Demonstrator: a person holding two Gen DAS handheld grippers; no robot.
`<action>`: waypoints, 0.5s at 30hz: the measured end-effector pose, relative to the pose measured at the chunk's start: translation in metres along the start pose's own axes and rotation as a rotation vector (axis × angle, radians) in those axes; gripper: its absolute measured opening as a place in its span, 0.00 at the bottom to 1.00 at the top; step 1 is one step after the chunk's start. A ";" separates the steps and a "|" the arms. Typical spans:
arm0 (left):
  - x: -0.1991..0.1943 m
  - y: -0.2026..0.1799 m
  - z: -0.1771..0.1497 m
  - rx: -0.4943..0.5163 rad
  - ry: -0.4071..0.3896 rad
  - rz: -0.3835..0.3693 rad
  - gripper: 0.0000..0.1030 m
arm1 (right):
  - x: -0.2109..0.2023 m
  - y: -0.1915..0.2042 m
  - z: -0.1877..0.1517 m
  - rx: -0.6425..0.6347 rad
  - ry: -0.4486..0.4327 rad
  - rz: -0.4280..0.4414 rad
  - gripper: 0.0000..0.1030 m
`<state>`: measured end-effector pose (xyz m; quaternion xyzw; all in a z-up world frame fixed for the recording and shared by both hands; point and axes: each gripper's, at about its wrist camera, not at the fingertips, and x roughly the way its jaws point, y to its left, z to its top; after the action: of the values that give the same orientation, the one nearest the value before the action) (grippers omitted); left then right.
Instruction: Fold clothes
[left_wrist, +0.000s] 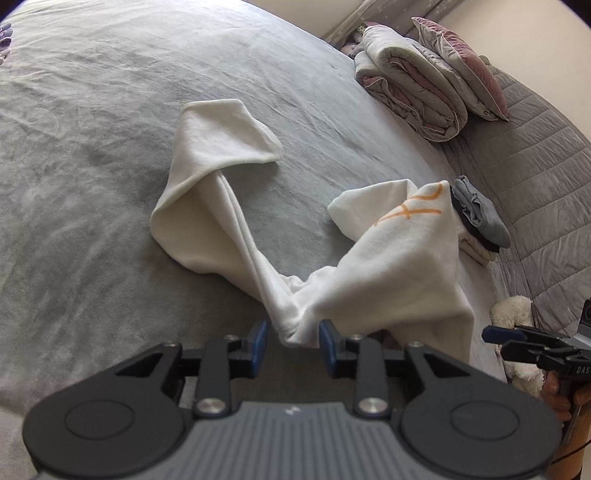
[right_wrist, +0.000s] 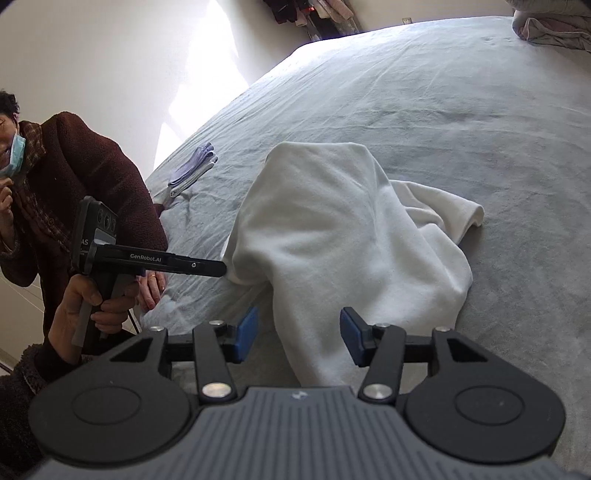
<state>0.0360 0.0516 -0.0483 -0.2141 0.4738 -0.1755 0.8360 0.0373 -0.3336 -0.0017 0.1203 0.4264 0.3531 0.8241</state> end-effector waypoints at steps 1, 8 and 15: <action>-0.001 0.001 0.002 -0.006 -0.011 0.009 0.43 | -0.002 -0.003 0.004 0.015 -0.025 -0.005 0.52; -0.005 0.010 0.015 -0.037 -0.084 0.093 0.55 | 0.014 -0.038 0.026 0.140 -0.132 -0.128 0.53; 0.010 0.010 0.031 -0.074 -0.119 0.208 0.54 | 0.051 -0.062 0.043 0.165 -0.173 -0.349 0.52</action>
<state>0.0685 0.0612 -0.0465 -0.2044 0.4492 -0.0576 0.8678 0.1205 -0.3393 -0.0381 0.1416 0.3959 0.1572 0.8936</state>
